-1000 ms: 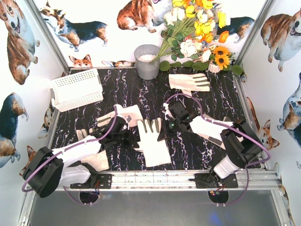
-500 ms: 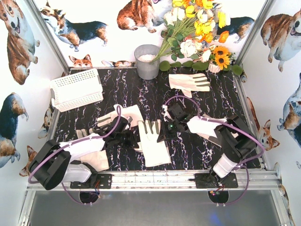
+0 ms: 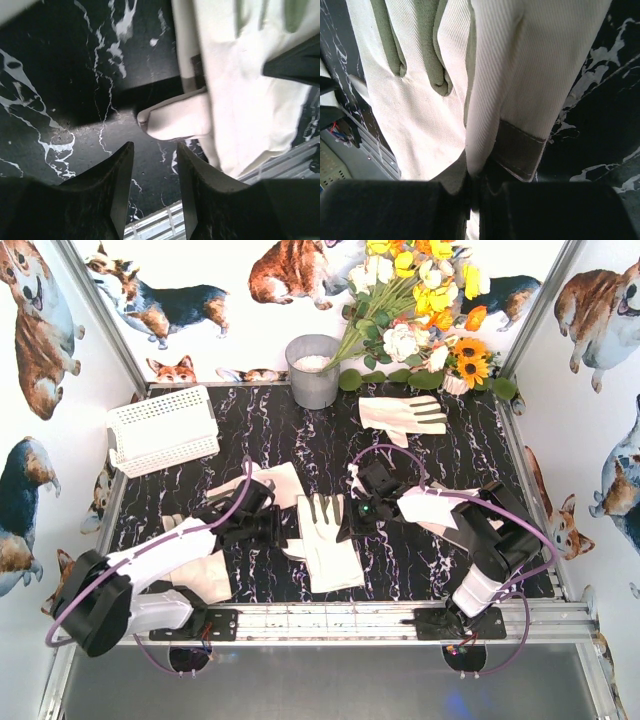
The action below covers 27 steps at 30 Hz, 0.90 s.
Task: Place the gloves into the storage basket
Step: Pair the glove with the glove.
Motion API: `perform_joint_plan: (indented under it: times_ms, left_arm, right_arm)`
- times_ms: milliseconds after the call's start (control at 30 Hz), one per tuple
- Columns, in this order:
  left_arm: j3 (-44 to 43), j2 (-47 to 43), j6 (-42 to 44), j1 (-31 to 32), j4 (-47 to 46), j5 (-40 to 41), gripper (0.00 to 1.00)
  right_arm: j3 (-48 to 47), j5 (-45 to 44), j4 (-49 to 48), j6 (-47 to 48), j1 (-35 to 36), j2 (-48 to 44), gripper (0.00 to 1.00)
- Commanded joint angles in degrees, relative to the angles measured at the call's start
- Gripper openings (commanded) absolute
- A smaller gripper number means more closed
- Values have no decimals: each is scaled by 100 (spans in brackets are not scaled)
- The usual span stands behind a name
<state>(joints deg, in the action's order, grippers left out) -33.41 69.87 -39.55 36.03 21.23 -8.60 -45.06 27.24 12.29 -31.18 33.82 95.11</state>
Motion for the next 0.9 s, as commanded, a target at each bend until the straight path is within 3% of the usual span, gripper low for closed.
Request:
perform_joint_plan:
  times_ms: [0,233,333,500,867]
  left_arm:
    - [-583,-370,328,11,629,260,35]
    - [-524,-44,-200,301,-833,-762,25]
    - [-495,331,-321,409,-1355,-906,18]
    - [-465,844,-462,509,-1977,-1039,15]
    - [4,1771,-302,539,-1639,-484,11]
  right_arm:
    - [155,-665,125,239,-69,187,0]
    - [133,-643,115,227,-69,219,0]
    - [129,-642,115,226,-69,218,0]
    - [112,-651,138,244,-69,214,0]
    - [70,-619,286,306,-69,52,0]
